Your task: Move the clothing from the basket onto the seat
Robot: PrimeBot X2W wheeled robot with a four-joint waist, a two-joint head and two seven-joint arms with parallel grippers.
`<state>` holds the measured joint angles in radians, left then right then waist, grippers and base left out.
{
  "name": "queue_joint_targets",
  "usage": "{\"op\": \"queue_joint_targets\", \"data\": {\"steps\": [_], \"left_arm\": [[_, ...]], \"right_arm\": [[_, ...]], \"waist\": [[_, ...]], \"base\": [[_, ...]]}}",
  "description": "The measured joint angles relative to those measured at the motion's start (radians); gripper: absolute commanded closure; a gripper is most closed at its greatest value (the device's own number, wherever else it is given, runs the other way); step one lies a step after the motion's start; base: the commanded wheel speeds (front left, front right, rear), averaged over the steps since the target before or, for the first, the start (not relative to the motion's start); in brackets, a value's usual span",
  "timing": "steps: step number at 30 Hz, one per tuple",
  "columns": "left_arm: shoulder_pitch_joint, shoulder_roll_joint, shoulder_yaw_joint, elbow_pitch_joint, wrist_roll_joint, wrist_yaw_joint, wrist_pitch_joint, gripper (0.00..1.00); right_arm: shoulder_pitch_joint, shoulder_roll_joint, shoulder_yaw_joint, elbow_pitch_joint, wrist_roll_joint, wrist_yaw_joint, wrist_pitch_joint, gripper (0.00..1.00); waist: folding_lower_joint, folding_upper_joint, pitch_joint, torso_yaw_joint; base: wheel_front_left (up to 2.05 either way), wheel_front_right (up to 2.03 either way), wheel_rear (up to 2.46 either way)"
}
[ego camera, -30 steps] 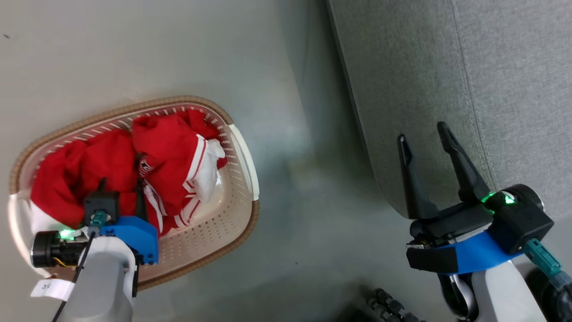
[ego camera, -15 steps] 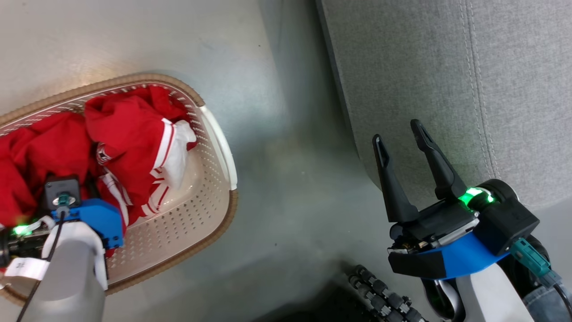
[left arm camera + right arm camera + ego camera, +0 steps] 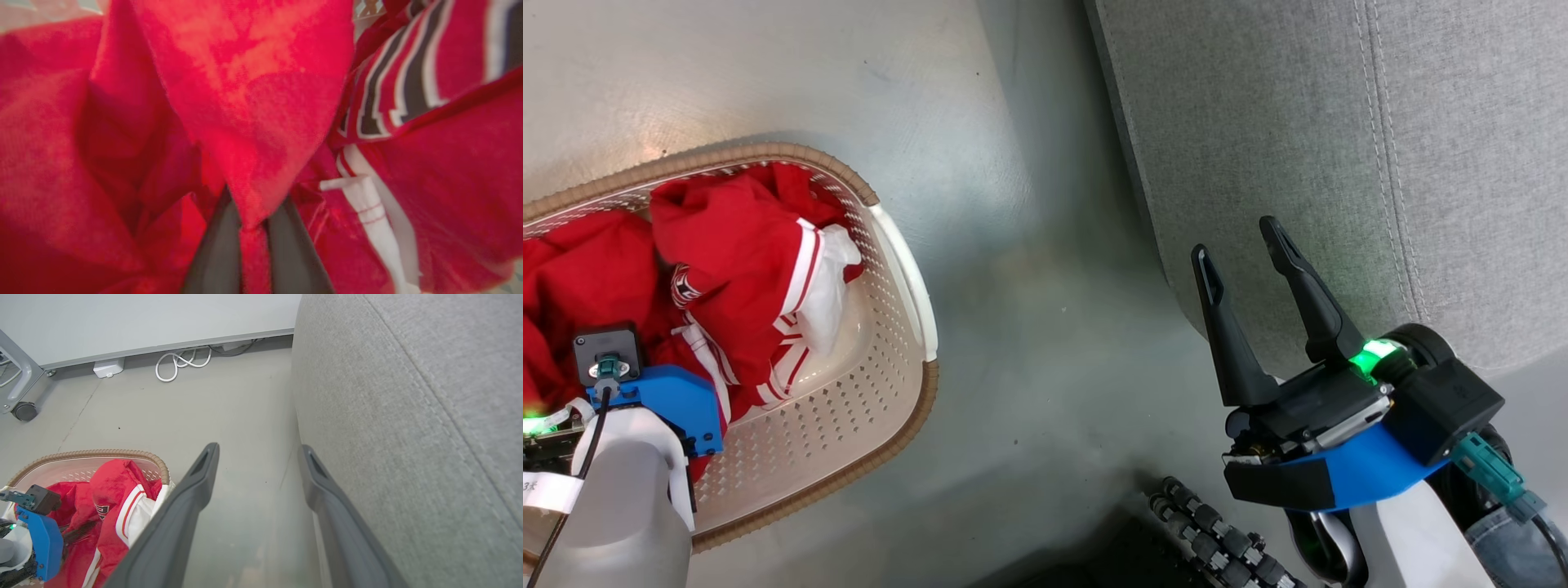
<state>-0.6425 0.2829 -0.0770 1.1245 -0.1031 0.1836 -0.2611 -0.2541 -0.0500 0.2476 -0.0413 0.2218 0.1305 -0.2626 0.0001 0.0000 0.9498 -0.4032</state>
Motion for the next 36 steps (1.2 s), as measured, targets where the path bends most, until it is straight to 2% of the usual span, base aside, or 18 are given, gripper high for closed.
{"op": "queue_joint_targets", "data": {"steps": [20, 29, 36], "left_arm": [[0.000, -0.004, -0.020, -0.023, -0.013, -0.041, 0.000, 1.00], [0.004, -0.042, -0.049, -0.022, -0.012, -0.072, -0.001, 1.00], [0.030, -0.100, -0.098, -0.052, 0.008, -0.098, -0.001, 1.00]], "right_arm": [[-0.009, 0.000, -0.002, 0.013, -0.001, 0.000, 0.000, 0.00], [-0.014, 0.000, -0.033, 0.026, -0.042, 0.000, 0.000, 0.00], [-0.013, 0.001, -0.063, 0.044, -0.095, 0.000, 0.000, 0.00]], "waist": [[-0.0001, 0.0000, -0.033, 0.011], [-0.0001, 0.0001, -0.127, 0.048], [-0.0002, 0.0001, -0.213, 0.109]], "base": [[0.00, 0.00, 0.00], [0.00, 0.00, 0.00], [0.00, 0.00, 0.00]]}}
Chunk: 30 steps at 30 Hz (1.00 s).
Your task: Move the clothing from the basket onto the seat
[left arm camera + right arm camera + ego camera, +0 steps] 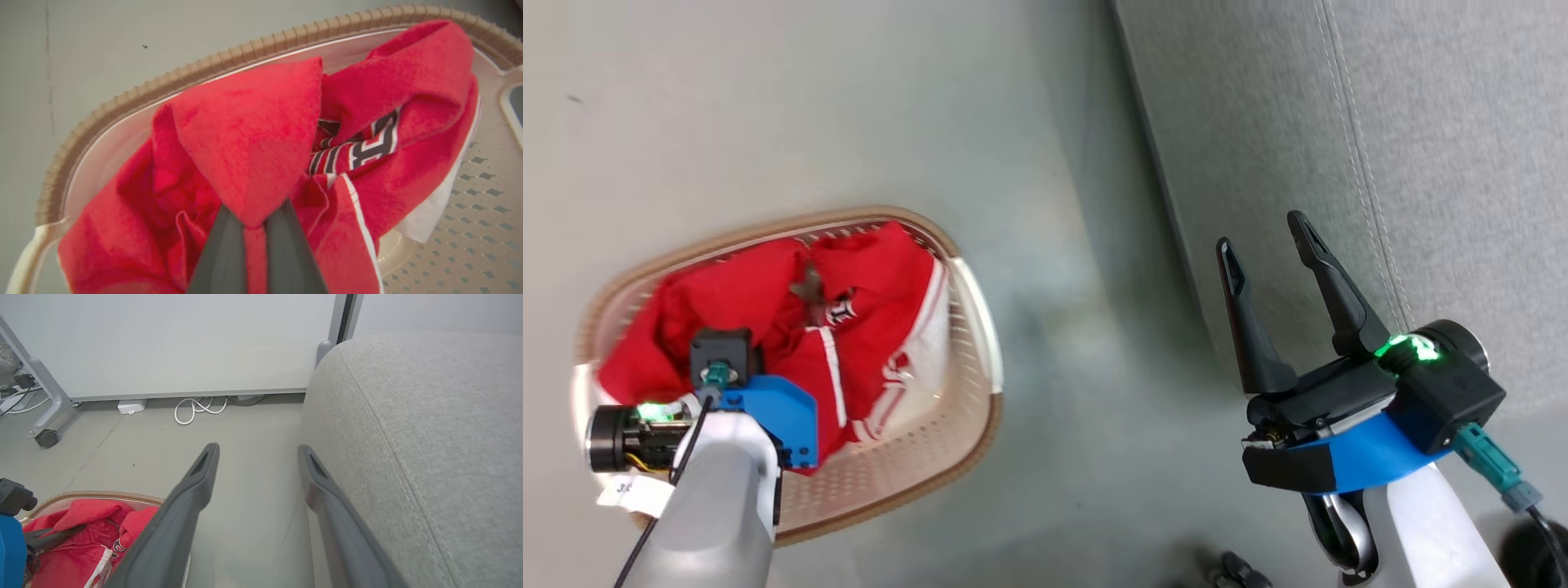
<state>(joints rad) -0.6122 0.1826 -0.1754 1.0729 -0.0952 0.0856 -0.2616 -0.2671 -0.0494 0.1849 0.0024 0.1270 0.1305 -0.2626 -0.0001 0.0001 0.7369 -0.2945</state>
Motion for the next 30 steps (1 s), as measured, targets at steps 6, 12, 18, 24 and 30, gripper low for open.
{"op": "queue_joint_targets", "data": {"steps": [6, 12, 18, 24, 30], "left_arm": [[0.043, -0.037, -0.017, -0.052, -0.003, -0.046, 0.000, 1.00], [0.103, -0.080, -0.059, -0.121, 0.009, -0.070, 0.000, 1.00], [0.165, -0.113, -0.107, -0.201, 0.013, -0.104, 0.000, 1.00], [0.220, -0.127, -0.161, -0.265, 0.007, -0.134, 0.000, 1.00], [0.254, -0.130, -0.223, -0.323, -0.030, -0.172, 0.000, 1.00]], "right_arm": [[0.008, 0.000, -0.018, 0.016, -0.023, 0.000, 0.000, 0.00], [0.021, 0.000, -0.019, 0.043, -0.048, 0.000, 0.000, 0.00], [0.060, 0.001, -0.016, 0.081, -0.061, 0.000, 0.000, 0.00], [0.088, 0.001, -0.009, 0.128, -0.064, 0.000, 0.000, 0.00], [0.124, 0.000, -0.003, 0.169, -0.064, 0.000, 0.000, 0.00]], "waist": [[0.0000, 0.0000, -0.086, 0.060], [0.0000, 0.0000, -0.179, 0.124], [-0.0001, 0.0000, -0.294, 0.177], [-0.0002, 0.0000, -0.410, 0.222], [-0.0001, 0.0000, -0.513, 0.258]], "base": [[0.00, 0.00, 0.00], [0.00, 0.00, 0.00], [0.00, 0.00, 0.00], [0.00, 0.00, 0.00], [0.00, 0.00, 0.00]]}}
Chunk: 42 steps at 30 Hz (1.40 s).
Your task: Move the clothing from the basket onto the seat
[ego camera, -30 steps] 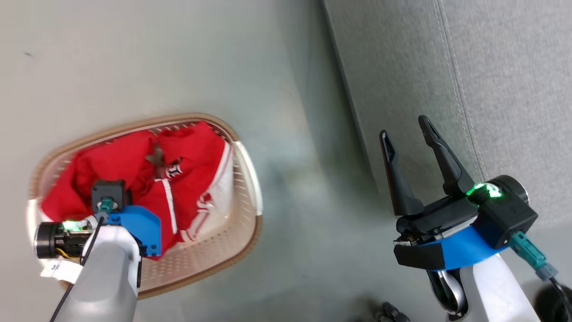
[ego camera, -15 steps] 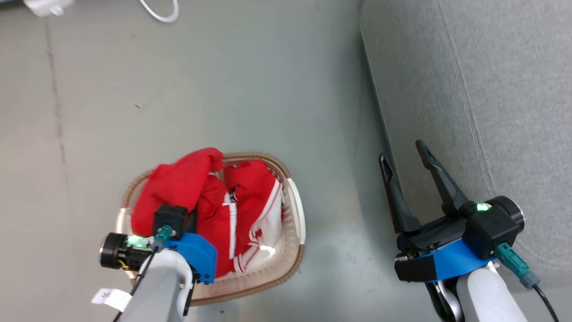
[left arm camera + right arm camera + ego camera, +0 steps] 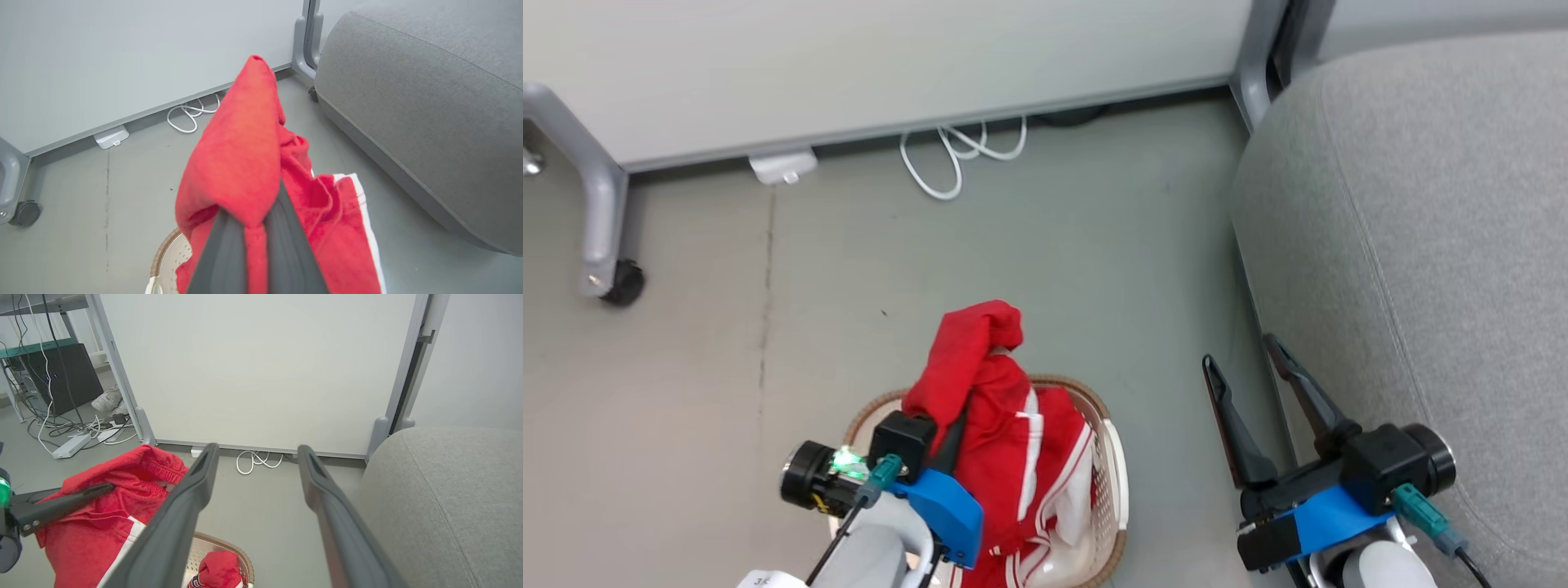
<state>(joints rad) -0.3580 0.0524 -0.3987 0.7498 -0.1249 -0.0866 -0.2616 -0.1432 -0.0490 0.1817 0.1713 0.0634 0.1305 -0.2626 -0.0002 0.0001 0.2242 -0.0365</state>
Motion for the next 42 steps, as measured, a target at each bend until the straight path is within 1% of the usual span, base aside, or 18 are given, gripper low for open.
{"op": "queue_joint_targets", "data": {"steps": [3, 12, 20, 24, 34, 42], "left_arm": [[0.003, -0.001, -0.051, -0.026, -0.040, -0.017, 0.000, 1.00], [-0.077, -0.001, -0.168, -0.082, -0.139, -0.024, 0.000, 1.00], [-0.165, -0.002, -0.287, -0.087, -0.261, -0.005, 0.000, 1.00], [-0.216, -0.002, -0.343, -0.081, -0.334, 0.008, 0.018, 1.00], [-0.344, -0.002, -0.513, -0.086, -0.474, 0.033, 0.058, 1.00], [-0.400, -0.002, -0.602, -0.065, -0.562, 0.052, 0.058, 1.00]], "right_arm": [[0.018, 0.000, 0.002, 0.014, 0.000, 0.000, 0.000, 0.00], [0.066, 0.000, 0.016, 0.035, 0.004, 0.000, 0.000, 0.00], [0.085, 0.000, 0.055, 0.047, 0.020, 0.000, 0.000, 0.00], [0.096, 0.000, 0.067, 0.048, 0.028, 0.000, 0.000, 0.00], [0.109, 0.000, 0.076, 0.058, 0.029, 0.000, 0.000, 0.00], [0.109, 0.000, 0.077, 0.064, 0.029, 0.000, 0.000, 0.00]], "waist": [[0.0000, 0.0000, -0.045, 0.014], [0.0000, -0.0001, -0.146, 0.042], [0.0001, -0.0001, -0.208, 0.046], [0.0001, -0.0001, -0.228, 0.048], [0.0002, -0.0001, -0.243, 0.069], [0.0002, -0.0001, -0.249, 0.064]], "base": [[0.00, 0.00, 0.00], [0.00, 0.00, 0.00], [0.00, 0.00, 0.00], [0.00, 0.00, 0.00], [0.00, 0.00, 0.00], [0.00, 0.00, 0.00]]}}
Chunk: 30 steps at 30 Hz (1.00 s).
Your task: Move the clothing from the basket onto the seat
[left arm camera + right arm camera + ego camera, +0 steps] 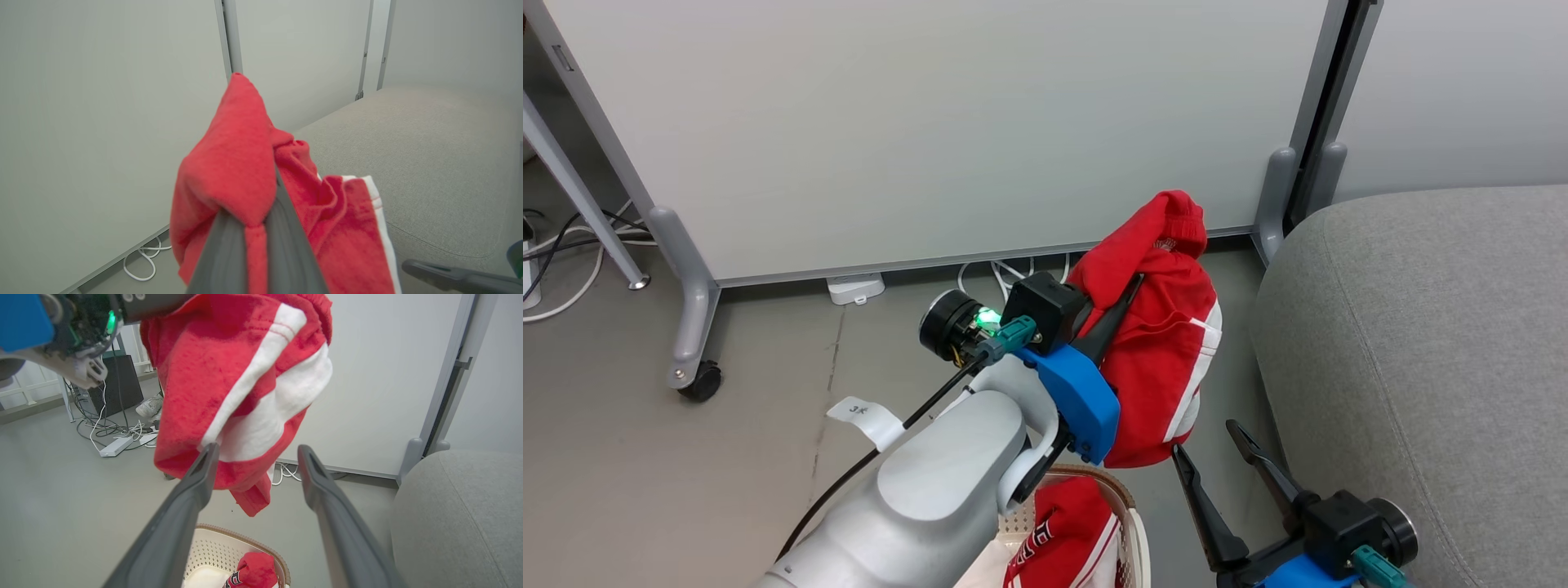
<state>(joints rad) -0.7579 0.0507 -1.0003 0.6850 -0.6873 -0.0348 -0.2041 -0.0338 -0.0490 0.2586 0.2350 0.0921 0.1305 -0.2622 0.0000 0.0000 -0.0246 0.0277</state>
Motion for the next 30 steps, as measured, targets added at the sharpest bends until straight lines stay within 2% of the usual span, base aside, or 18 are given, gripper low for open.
{"op": "queue_joint_targets", "data": {"steps": [21, 30], "left_arm": [[-0.065, 0.000, -0.150, 0.024, -0.137, 0.040, -0.035, 1.00], [-0.086, 0.000, -0.187, 0.014, -0.175, 0.053, -0.046, 1.00]], "right_arm": [[0.005, 0.000, -0.026, 0.002, 0.006, 0.000, 0.011, 0.00], [-0.049, 0.000, -0.017, 0.060, 0.042, 0.000, 0.052, 0.00]], "waist": [[0.0000, 0.0000, 0.008, -0.003], [0.0000, 0.0000, 0.017, 0.004]], "base": [[0.00, 0.00, 0.00], [0.00, 0.00, 0.00]]}}
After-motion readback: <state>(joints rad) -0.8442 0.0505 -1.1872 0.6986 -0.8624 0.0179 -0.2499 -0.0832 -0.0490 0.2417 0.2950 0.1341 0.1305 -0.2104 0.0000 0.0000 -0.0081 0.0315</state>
